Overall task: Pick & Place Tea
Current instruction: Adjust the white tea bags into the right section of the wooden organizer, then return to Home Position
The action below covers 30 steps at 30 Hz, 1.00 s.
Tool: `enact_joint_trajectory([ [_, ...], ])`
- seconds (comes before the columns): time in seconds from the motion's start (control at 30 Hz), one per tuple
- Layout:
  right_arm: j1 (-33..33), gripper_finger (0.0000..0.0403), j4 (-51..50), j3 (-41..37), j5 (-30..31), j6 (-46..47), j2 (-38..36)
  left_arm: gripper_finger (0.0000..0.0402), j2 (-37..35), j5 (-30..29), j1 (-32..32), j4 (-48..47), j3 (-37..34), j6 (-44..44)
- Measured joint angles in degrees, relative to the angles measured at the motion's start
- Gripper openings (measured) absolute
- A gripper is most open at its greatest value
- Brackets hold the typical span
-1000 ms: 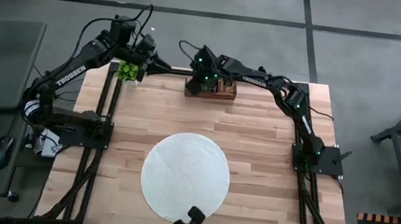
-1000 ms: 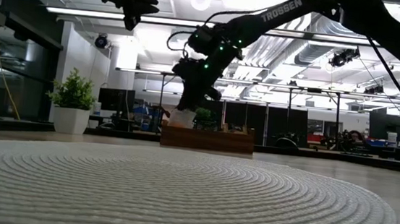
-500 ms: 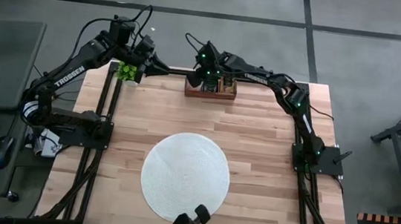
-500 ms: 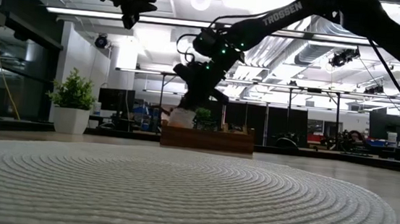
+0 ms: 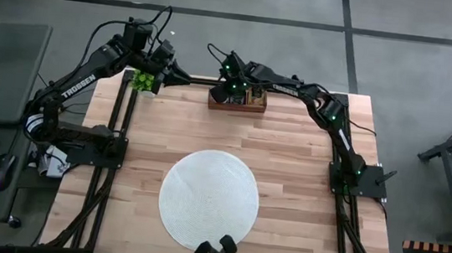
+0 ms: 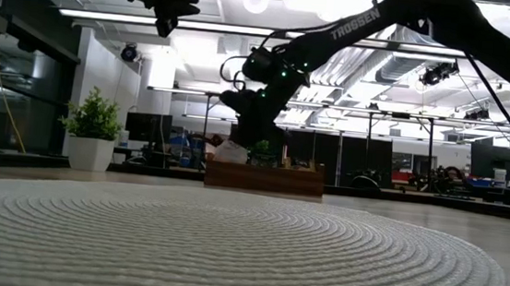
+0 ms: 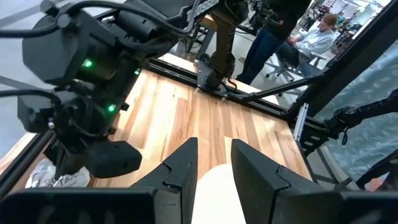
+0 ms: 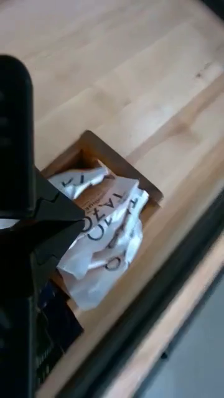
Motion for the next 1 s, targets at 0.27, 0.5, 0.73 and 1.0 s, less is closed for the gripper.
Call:
enact_joint_trajectory([
  [0.27, -0.61, 0.0, 0.0, 0.85, 1.53, -0.26, -0.12, 0.0096, -0.07, 1.46, -0.02, -0.1, 0.0, -0.26],
  [0.5, -1.56, 0.0, -0.08, 0.85, 0.68, -0.9, -1.56, 0.0096, -0.11, 1.46, -0.02, -0.96, 0.0, -0.31],
  [0.73, -0.85, 0.0, 1.92, 0.87, -6.17, -1.53, -3.19, 0.0096, -0.11, 1.43, -0.02, -1.27, 0.0, -0.28],
  [1.0, 2.99, 0.0, -4.98, 0.87, -5.2, -5.0, -3.19, 0.0096, -0.11, 1.22, -0.02, -0.53, 0.0, -0.29],
])
